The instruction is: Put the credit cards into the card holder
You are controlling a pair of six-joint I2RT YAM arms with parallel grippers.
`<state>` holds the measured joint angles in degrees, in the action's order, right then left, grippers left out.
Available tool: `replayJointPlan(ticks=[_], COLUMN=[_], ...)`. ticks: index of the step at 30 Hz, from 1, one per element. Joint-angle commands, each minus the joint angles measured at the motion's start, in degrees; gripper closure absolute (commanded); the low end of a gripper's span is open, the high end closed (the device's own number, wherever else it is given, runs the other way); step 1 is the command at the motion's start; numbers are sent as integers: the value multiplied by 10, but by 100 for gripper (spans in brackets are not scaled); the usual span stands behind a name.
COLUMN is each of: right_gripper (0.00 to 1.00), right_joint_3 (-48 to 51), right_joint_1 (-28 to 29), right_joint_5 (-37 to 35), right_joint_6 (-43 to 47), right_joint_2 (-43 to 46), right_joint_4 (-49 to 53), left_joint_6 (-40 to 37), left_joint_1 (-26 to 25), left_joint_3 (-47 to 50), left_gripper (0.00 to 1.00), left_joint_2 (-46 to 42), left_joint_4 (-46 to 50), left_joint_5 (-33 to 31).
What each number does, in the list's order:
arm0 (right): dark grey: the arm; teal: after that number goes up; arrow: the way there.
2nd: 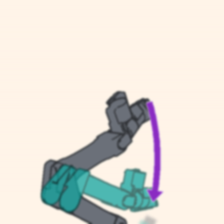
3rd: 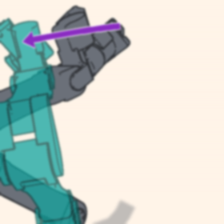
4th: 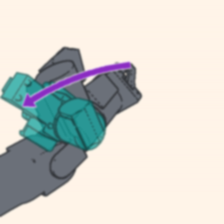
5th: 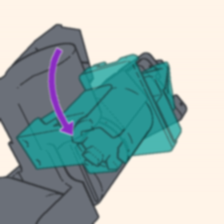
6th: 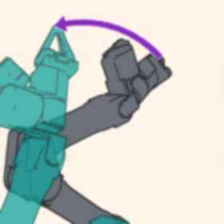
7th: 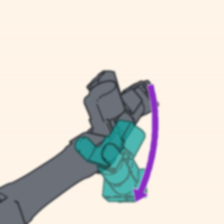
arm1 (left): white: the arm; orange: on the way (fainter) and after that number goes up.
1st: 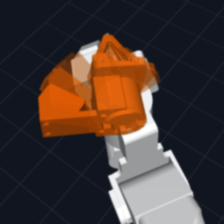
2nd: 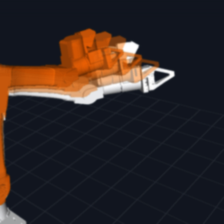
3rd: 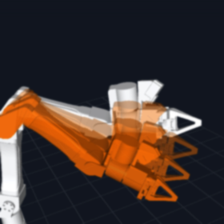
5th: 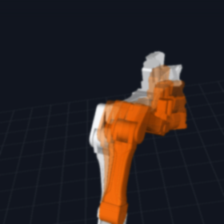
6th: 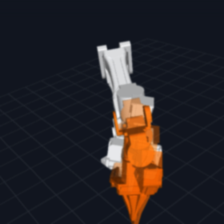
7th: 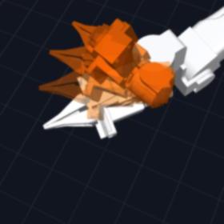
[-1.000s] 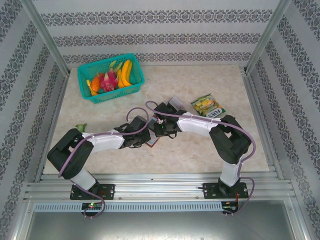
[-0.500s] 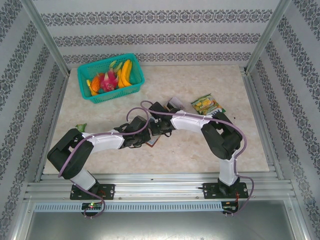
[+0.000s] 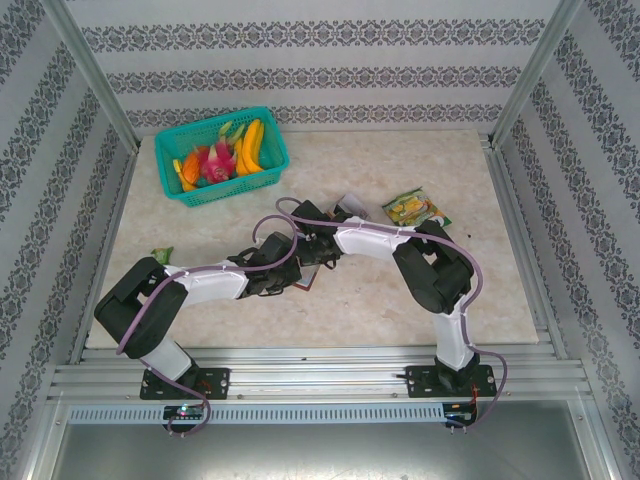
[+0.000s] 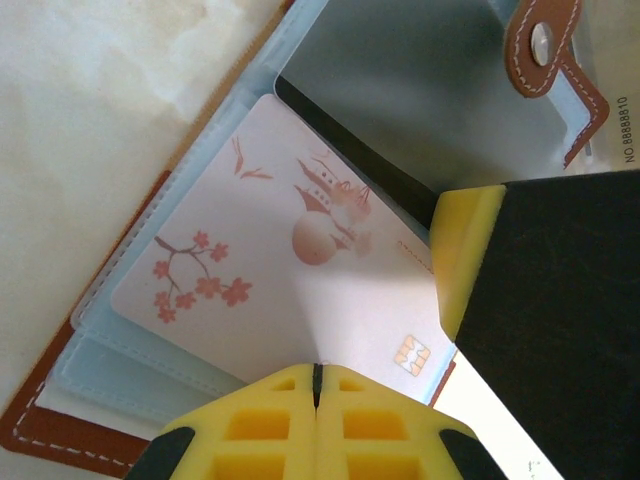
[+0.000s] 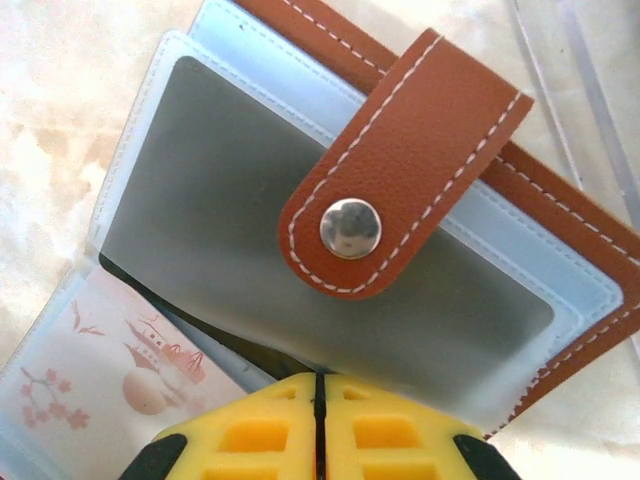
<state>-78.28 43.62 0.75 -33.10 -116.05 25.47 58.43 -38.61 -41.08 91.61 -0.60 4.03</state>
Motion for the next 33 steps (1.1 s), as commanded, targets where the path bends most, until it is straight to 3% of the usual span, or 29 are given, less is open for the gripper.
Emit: replayJointPlan(ticks=[1, 5, 9, 19, 28, 33], right_gripper=[89, 82, 70, 68, 62, 63], right_joint_3=[17, 65, 94, -11, 11, 29], right_joint_1=[-20, -28, -53, -70, -75, -74], right_joint_5=[26, 140, 175, 81, 131, 193], right_joint_6=[-12, -5, -12, 74, 80, 72], right_joint_2=[14, 105, 165, 87, 55, 47], right_joint_4=[-10, -70, -92, 60, 37, 2], left_joint_6=[-11, -23, -34, -135, -210, -228], left_joint_1=[2, 2, 2, 5, 28, 37], left_joint_3=[33, 34, 48, 62, 62, 39], left_gripper=[100, 100, 100, 100, 99, 91], left_joint_2=[12, -2, -13, -56, -99, -137], left_joint_4=[93, 111, 119, 139, 159, 176], left_joint_5=[-14, -22, -29, -3, 30, 42])
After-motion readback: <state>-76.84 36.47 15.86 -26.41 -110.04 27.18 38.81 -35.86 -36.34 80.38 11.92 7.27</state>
